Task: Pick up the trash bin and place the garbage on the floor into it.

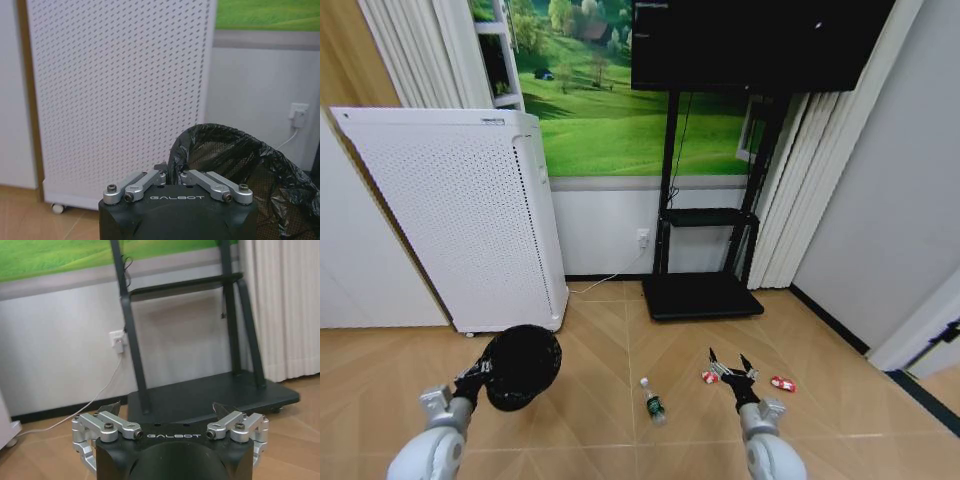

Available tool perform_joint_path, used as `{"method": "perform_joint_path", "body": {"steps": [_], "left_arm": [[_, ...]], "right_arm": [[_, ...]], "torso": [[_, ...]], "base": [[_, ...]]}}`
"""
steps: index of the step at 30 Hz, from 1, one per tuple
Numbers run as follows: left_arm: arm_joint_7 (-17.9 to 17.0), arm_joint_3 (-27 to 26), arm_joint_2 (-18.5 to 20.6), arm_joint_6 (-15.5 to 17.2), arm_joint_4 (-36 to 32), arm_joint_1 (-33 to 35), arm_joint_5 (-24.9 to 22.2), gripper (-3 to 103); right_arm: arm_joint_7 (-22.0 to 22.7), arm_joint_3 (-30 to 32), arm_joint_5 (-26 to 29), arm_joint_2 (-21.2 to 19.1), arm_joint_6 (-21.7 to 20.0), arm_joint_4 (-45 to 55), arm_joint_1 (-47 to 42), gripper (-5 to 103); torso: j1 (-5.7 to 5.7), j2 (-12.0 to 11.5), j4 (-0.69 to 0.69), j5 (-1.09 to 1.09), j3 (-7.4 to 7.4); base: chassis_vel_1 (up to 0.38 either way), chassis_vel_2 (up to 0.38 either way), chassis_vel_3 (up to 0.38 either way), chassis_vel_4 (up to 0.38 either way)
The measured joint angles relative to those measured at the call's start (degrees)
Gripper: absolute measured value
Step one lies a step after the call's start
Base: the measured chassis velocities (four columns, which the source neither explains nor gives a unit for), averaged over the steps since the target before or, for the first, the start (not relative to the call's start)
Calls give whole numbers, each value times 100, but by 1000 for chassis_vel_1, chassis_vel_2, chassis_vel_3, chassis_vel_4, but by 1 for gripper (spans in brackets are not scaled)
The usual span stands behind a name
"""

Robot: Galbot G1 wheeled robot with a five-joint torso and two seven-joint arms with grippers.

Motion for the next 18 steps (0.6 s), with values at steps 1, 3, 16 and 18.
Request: {"method": "perform_joint_path", "body": {"steps": [1, 3, 16, 18], "left_arm": [[-2, 114, 141, -8, -54, -94, 12, 7], [-8, 196, 250, -4, -98, -166, 12, 7], [-48, 40, 909, 164, -661, 38, -282, 7], [-44, 18, 912, 162, -674, 59, -284, 7]], "right_arm": [[-49, -73, -29, -52, -94, -65, 17, 100], [-104, -133, -105, -99, -113, -172, 22, 100], [-890, -1116, -1127, -1130, 1189, -2033, 338, 100], [-948, -1246, -1224, -1207, 1224, -2230, 450, 100]], "torso": [[0, 0, 1, -1, 0], [0, 0, 1, -2, 0], [0, 0, 1, -1, 1], [0, 0, 1, -1, 1]], "base": [[0, 0, 0, 0], [0, 0, 0, 0], [0, 0, 0, 0], [0, 0, 0, 0]]}}
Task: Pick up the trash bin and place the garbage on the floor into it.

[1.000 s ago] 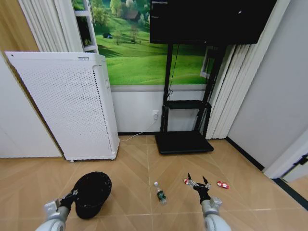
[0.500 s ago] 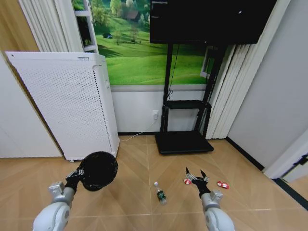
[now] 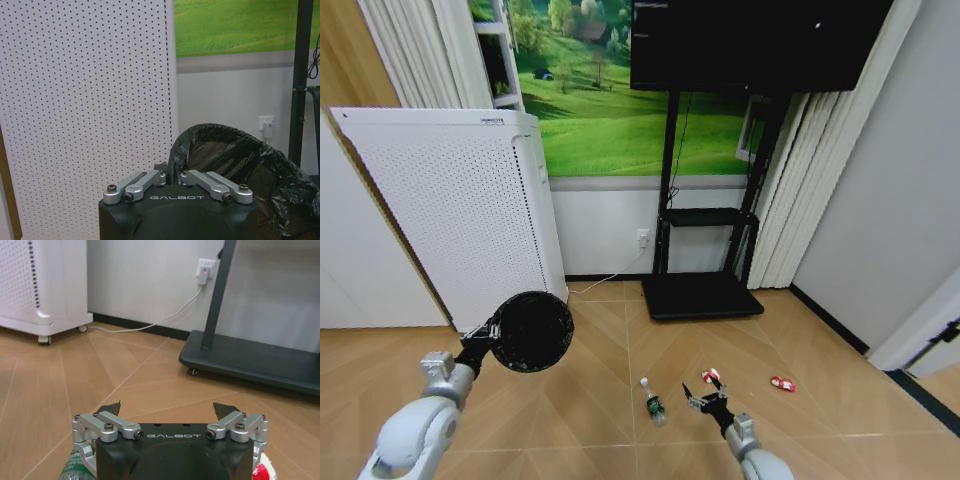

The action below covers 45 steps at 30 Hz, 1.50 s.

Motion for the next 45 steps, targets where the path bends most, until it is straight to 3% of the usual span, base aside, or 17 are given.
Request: {"method": "perform_joint_path", "body": {"steps": [33, 39, 41, 45], "left_arm": [[-7, 22, -104, 8, 92, -22, -27, 7], [-21, 41, -168, 7, 98, -7, 6, 7], [-45, 55, -187, 7, 97, -5, 29, 7], [-46, 59, -193, 2, 84, -5, 29, 7]], "right_arm": [[315, -142, -507, 364, -328, -144, 141, 100], [328, -174, -504, 361, -303, -232, 172, 100], [382, -233, -414, 370, -105, -455, 258, 100], [394, -289, -161, 370, -250, -706, 389, 100]], "torso": [[0, 1, -2, 1, 0], [0, 0, -1, 1, 0], [0, 0, 1, -1, 0], [0, 0, -1, -1, 0]], "base": [[9, 10, -6, -10], [138, 127, -125, -142], [137, 98, -120, -126], [55, 34, -42, -39]]}}
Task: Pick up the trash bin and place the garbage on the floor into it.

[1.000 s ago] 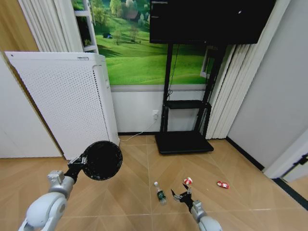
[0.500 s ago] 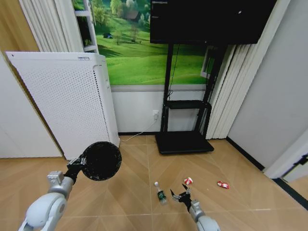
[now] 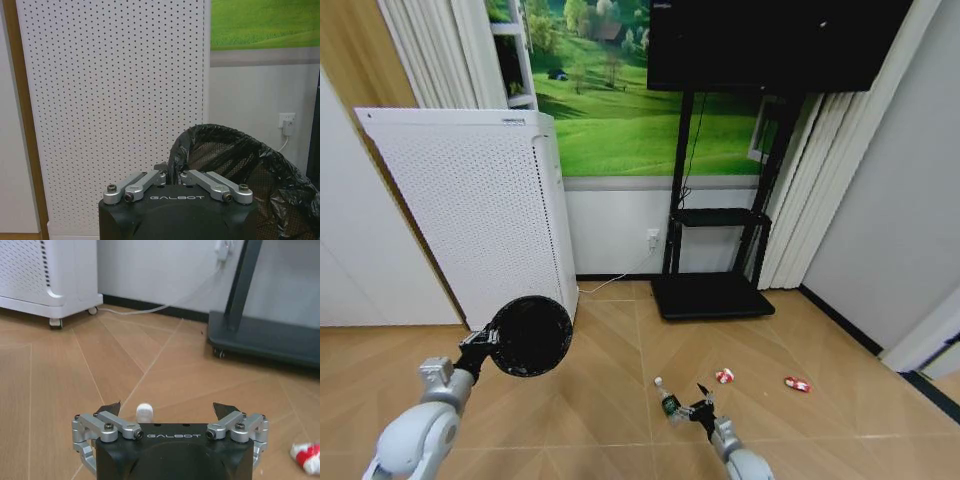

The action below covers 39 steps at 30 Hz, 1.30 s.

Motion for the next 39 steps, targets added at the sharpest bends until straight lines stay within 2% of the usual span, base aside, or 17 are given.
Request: {"method": "perform_joint_path", "body": {"steps": [4, 8, 10, 12, 21, 30, 34, 35, 39], "left_arm": [[15, 5, 6, -6, -39, 20, -5, 7], [16, 5, 28, -7, -62, 27, -10, 7], [16, 1, 62, -6, -93, 28, -34, 7], [16, -6, 82, -9, -96, 25, -60, 7], [224, 65, 344, -101, 91, -163, -229, 7], [233, 146, 317, -81, 80, -154, -208, 7], [235, 69, 251, -112, 80, -107, -183, 7], [173, -5, 181, -149, 80, -102, -175, 7], [10, -72, 66, -248, 134, -138, -196, 7]], "right_arm": [[30, -106, 521, 43, -576, -511, 298, 100], [46, -169, 764, 81, -836, -739, 450, 100], [142, -232, 1037, 151, -1140, -1000, 644, 100], [158, -238, 1096, 192, -1204, -1150, 752, 100], [196, -201, 1104, 379, -1286, -1612, 1046, 100], [199, -139, 879, 447, -1178, -1629, 1020, 100], [199, 70, 629, 406, -1085, -1290, 937, 100], [152, 176, 463, 364, -1035, -1059, 872, 100], [87, 279, 363, 300, -1004, -696, 765, 100]], "torso": [[0, 0, -2, 2, 0], [0, 0, -1, 2, 0], [0, 0, -1, 1, 0], [0, 0, 1, 1, 0], [0, 0, -2, 0, 1], [0, 0, 0, 1, 0], [0, 0, 0, 2, 0], [0, 0, 0, 1, 0], [0, 0, 1, 1, 0]], "base": [[-36, -32, 42, 23], [-14, -12, 11, 8], [0, 0, 0, 0], [0, 0, 0, 0], [0, 0, 0, 0], [0, 0, 0, 0], [0, 0, 0, 0], [0, 0, 0, 0], [0, 0, 0, 0]]}}
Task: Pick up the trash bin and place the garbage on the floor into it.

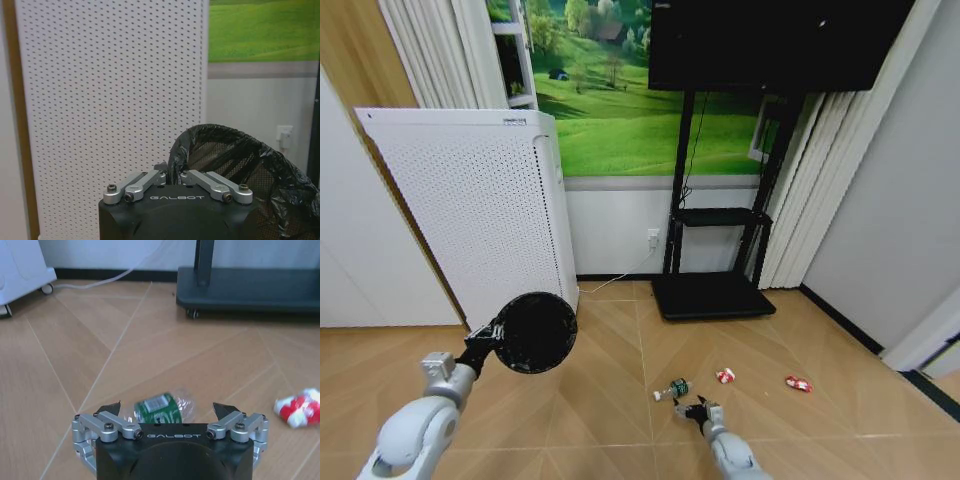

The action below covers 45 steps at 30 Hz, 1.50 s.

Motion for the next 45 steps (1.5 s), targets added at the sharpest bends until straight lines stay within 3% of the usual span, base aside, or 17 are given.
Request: {"method": "perform_joint_path", "body": {"steps": [8, 12, 17, 21, 24, 26, 30, 41, 45], "left_arm": [[415, 167, 154, -245, 412, -667, -518, 7], [497, 821, 338, -326, 757, -1548, -640, 7], [415, 1536, 374, -331, 984, -2167, -616, 7], [359, 2293, 224, -374, 1432, -2864, -428, 7], [348, 2466, 143, -396, 1572, -3013, -320, 7], [310, 2779, -97, -431, 1823, -3240, -114, 7], [266, 2964, -331, -434, 2014, -3372, 15, 7], [130, 3163, -289, -413, 1997, -3485, -28, 7], [132, 3160, -227, -393, 1954, -3465, -30, 7]], "right_arm": [[-25, 75, -12, -94, -37, 583, -230, 100], [91, 83, 180, -91, -265, 864, -339, 100], [274, 97, 322, -40, -403, 889, -367, 100], [681, 69, 783, 112, -678, 773, -343, 100], [875, 39, 1051, 184, -795, 736, -305, 100], [1199, -11, 1531, 396, -1035, 599, -140, 100], [1355, -62, 1711, 642, -1122, 228, 185, 100], [1729, -33, 1156, 1171, -736, -1056, 891, 100], [1744, 8, 595, 1299, -464, -1499, 1096, 100]], "torso": [[0, 0, -2, 0, 0], [0, 0, -2, 1, 1], [0, 0, -3, 0, 1], [0, 0, -3, 1, 1], [1, -1, -3, 0, 1], [1, -1, -1, 0, 1], [1, 0, 0, 0, 1], [1, -1, -1, 1, 1], [0, 0, -2, 0, 1]], "base": [[0, 0, 0, 0], [0, 0, 0, 0], [0, 0, 0, 0], [0, 0, 0, 0], [0, 0, 0, 0], [0, 0, 0, 0], [0, 0, 0, 0], [0, 0, 0, 0], [0, 0, 0, 0]]}}
